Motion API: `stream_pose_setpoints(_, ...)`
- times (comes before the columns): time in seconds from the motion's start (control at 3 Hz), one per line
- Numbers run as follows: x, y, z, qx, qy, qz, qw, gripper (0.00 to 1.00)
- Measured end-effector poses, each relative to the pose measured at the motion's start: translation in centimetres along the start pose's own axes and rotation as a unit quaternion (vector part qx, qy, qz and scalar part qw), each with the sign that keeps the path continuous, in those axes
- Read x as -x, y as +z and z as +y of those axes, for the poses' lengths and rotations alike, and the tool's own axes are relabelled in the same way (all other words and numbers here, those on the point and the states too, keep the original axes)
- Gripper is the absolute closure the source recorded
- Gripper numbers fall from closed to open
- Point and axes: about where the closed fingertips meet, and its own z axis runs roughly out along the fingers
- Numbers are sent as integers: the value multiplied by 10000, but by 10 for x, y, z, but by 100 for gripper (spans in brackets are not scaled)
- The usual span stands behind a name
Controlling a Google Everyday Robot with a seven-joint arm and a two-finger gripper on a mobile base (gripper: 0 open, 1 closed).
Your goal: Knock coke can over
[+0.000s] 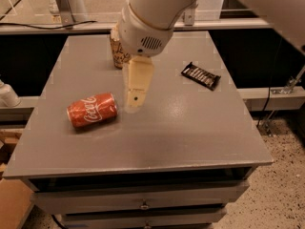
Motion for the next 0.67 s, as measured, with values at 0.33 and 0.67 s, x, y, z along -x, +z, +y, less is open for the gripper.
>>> stream_pose_setpoints(0.33,-6,-58,1,-674,125,-382,9969,0)
stream_pose_setpoints(0.67,-6,-108,3,-1393,113,-882,9862,0)
